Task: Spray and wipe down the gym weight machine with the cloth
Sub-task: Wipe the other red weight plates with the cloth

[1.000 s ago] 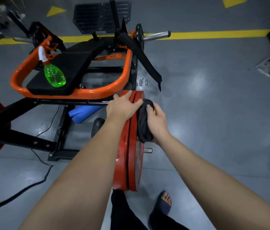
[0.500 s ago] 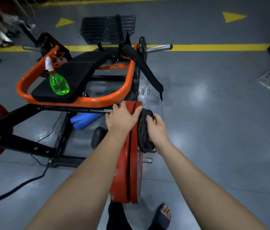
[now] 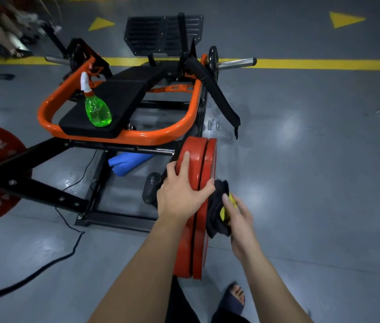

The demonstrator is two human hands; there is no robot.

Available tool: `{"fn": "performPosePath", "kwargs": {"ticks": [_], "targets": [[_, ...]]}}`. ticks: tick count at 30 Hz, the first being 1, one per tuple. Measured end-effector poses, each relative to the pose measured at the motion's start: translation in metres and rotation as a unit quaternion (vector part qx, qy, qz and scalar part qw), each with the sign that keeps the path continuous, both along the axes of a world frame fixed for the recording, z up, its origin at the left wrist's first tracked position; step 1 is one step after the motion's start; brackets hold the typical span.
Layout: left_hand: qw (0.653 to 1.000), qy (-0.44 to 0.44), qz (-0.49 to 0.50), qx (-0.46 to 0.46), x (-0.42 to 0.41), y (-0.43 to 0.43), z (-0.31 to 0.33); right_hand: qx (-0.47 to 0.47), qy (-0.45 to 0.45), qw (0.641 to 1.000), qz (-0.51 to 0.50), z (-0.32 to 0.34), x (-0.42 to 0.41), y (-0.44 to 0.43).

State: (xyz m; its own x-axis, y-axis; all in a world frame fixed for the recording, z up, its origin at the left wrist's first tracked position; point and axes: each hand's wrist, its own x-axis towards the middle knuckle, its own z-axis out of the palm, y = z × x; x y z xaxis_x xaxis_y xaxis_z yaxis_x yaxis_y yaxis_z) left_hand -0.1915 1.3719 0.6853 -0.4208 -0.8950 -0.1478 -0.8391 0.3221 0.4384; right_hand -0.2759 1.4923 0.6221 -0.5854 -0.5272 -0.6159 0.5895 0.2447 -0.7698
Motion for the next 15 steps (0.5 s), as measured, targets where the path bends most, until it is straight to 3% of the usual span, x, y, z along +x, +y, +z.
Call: {"fn": "performPosePath", "kwargs": {"ticks": [3,5,10,13,15], "targets": [[1.000,-0.009,-0.008,0.003,-0.004,-0.003,-0.001,-0.059,0.056,0.997,-0.004,0.013,-0.008,-0.012],[1.000,-0.024,-0.009,0.003,-0.006,-0.006,0.001,-0.018,0.078,0.997,0.008,0.006,-0.002,-0.016],[0.998,-0.057,-0.014,0.013,-0.014,-0.011,0.006,0.084,-0.045,0.995,0.000,-0.022,0.030,0.018],[0.998,-0.059,-0.012,0.012,-0.017,-0.013,0.004,0.045,-0.088,0.995,0.000,-0.012,0.024,0.016],[0.998,-0.060,-0.010,0.013,-0.019,-0.015,0.003,-0.011,-0.044,0.999,0.003,0.003,0.007,0.002]]}}
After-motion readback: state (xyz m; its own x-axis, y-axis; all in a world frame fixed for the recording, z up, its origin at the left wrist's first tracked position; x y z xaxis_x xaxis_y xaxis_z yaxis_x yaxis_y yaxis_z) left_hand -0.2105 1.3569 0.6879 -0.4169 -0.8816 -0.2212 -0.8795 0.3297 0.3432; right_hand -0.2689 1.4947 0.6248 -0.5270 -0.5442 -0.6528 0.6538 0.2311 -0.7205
